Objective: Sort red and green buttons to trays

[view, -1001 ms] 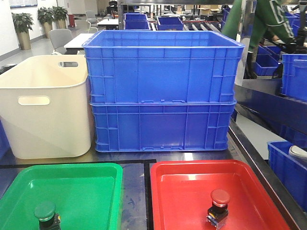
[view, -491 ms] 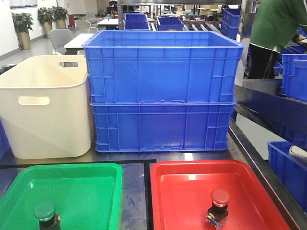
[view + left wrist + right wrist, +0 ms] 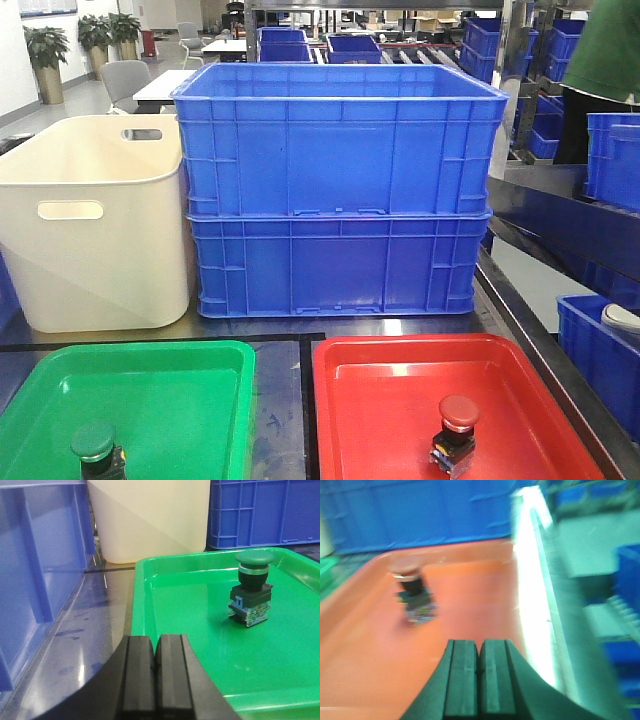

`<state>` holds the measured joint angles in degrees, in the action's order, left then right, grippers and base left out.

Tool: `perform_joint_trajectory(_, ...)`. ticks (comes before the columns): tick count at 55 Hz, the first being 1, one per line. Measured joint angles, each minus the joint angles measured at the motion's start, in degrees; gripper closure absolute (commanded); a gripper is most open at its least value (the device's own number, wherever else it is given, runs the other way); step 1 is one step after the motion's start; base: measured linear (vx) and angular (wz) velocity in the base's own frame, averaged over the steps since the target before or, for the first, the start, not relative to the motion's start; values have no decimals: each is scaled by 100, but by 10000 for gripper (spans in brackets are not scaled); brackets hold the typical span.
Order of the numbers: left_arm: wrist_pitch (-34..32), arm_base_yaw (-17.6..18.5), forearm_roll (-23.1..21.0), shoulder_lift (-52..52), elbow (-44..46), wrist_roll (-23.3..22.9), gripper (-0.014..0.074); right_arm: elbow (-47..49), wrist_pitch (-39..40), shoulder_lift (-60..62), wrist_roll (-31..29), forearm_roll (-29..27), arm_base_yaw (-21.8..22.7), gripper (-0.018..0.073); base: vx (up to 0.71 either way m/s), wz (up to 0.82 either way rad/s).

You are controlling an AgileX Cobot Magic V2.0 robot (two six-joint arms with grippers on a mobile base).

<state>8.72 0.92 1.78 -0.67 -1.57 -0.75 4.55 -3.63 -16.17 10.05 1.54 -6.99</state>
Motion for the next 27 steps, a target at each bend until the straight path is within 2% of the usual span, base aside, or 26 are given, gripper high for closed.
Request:
perform_joint_trajectory(9,0,0,0,0,-1,0,602,-607,-85,1387,-60,27,585,567,0,0)
perform_joint_trajectory(27,8,0,0,0,-12,5,602,-631,-356,1681,-87,32,605,567,0,0)
